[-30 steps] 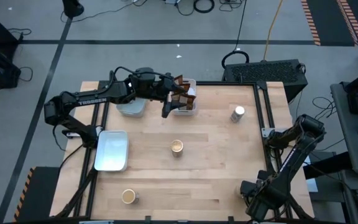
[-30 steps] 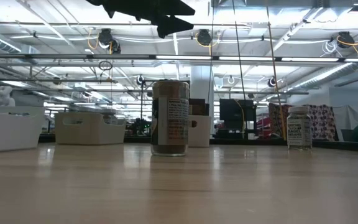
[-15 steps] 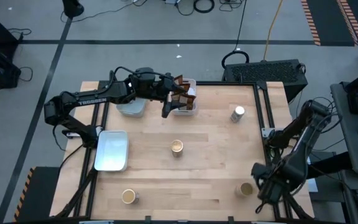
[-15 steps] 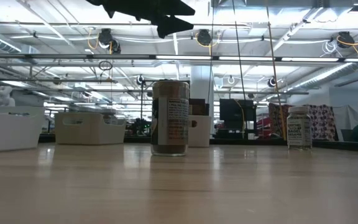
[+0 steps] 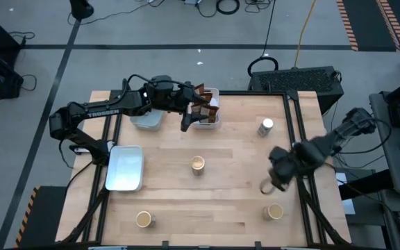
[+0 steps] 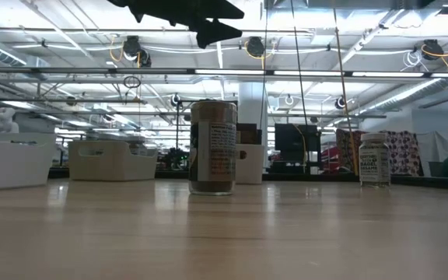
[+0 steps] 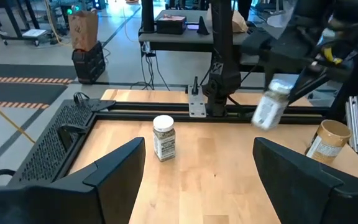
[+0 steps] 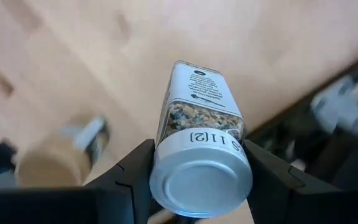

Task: Sort spices by type
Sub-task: Put the white seasoning bottle into the gray bin

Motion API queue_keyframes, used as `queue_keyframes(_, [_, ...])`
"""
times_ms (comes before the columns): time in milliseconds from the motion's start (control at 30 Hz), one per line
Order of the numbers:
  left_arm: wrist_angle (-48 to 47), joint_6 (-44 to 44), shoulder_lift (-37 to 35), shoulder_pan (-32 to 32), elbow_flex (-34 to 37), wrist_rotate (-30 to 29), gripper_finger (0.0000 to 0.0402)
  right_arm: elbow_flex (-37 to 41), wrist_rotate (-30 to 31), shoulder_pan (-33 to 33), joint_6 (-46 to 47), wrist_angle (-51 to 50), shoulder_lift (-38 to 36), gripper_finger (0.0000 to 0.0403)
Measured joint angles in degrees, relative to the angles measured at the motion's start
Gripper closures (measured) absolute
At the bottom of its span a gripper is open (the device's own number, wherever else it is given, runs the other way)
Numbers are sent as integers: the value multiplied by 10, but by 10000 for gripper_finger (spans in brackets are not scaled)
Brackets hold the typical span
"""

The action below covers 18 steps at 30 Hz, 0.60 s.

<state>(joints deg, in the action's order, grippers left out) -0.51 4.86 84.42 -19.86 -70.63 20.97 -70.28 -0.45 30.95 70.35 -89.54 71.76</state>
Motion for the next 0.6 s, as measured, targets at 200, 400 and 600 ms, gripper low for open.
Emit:
queue_keyframes(200, [0, -7, 0, 0, 0, 0, 100, 0, 37, -175, -229, 59, 30, 229])
queue_keyframes(400, [-1, -44, 0, 0, 0, -1, 100, 0, 31, -322, -452, 211, 63, 229])
queue_keyframes(600, [-25, -58, 0, 1, 0, -2, 100, -6, 32, -391, -683, 300, 118, 228])
